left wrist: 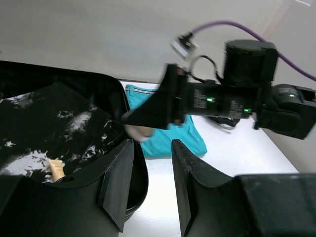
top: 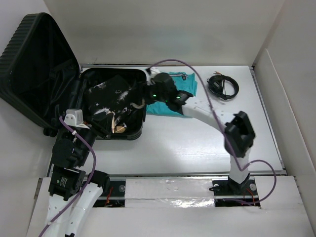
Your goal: Pack the luggage
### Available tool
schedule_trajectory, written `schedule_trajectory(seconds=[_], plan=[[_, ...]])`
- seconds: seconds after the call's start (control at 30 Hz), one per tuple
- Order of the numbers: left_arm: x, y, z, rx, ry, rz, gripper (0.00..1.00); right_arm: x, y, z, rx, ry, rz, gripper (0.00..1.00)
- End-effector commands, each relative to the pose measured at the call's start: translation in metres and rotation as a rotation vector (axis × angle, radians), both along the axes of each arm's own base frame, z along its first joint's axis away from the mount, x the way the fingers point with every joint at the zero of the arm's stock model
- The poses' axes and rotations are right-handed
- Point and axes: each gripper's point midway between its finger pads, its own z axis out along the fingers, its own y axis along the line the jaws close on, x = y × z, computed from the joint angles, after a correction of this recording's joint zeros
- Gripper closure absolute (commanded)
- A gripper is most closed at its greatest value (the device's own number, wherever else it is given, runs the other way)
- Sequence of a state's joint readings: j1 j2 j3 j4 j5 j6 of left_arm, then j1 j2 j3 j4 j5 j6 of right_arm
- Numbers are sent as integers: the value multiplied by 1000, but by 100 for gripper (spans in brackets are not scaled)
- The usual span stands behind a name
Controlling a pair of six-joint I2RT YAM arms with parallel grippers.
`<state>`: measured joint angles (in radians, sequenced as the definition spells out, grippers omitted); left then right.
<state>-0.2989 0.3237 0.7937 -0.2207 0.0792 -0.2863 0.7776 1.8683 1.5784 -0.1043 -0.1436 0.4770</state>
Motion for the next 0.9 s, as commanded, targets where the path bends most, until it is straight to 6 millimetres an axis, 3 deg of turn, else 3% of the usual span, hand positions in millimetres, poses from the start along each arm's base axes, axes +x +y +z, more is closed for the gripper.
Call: schedule_trajectory(seconds=[0.0, 0.03, 0.07, 0.13, 0.17, 0.23, 0.27, 0.3, 0.37, 0.4, 0.47, 0.5, 0.53, 0.6, 0.63, 0.67, 0.7, 0.73, 0.77, 0.8, 0.87], plan=[[3, 4, 13, -15, -43, 28, 67, -26, 80, 43, 154, -34, 210, 34], [4, 5, 13, -16, -42, 34, 67, -31, 93, 64, 175, -69, 260, 29], [4, 6, 13, -16, -41, 37, 67, -28, 96, 58, 162, -70, 261, 23], [6, 6, 10, -13, -32, 40, 67, -25, 91, 67, 172, -119, 238, 5], [6, 5, 10, -12, -31, 37, 67, -12, 66, 62, 155, -115, 185, 1], [4, 3, 12, -13, -37, 22, 67, 4, 37, 64, 166, -140, 131, 1], [3, 3, 14, -13, -45, 21, 67, 7, 15, 28, 123, -86, 96, 3], [3, 3, 14, -14, -48, 18, 67, 24, -22, 43, 149, -108, 20, 6], [3, 2, 13, -11, -42, 13, 67, 37, -61, 35, 156, -111, -60, 10], [3, 1, 13, -11, -41, 12, 67, 46, -98, 21, 125, -95, -133, 30], [2, 0, 14, -11, -46, 3, 67, 58, -142, 5, 41, -106, -244, 59], [1, 0, 15, -13, -51, 3, 67, 59, -167, -14, -13, -86, -307, 92], [1, 1, 14, -12, -49, 4, 67, 73, -212, -10, -63, -119, -456, 100], [2, 0, 14, -12, -47, 3, 67, 79, -258, -22, -153, -128, -590, 100], [1, 0, 14, -12, -49, 0, 67, 84, -297, -30, -241, -136, -700, 99], [1, -1, 14, -12, -50, -4, 67, 87, -314, -34, -287, -139, -755, 93], [-1, -1, 16, -13, -58, -7, 67, 90, -332, -39, -337, -131, -808, 71], [0, -1, 16, -14, -58, -7, 66, 97, -350, -30, -382, -144, -867, 59], [0, -1, 15, -12, -53, -7, 66, 100, -367, -48, -448, -90, -888, 46], [2, -2, 13, -10, -46, -7, 66, 106, -374, -50, -478, -84, -905, 27], [2, -3, 12, -7, -40, -14, 66, 120, -399, -47, -539, -71, -971, 14]])
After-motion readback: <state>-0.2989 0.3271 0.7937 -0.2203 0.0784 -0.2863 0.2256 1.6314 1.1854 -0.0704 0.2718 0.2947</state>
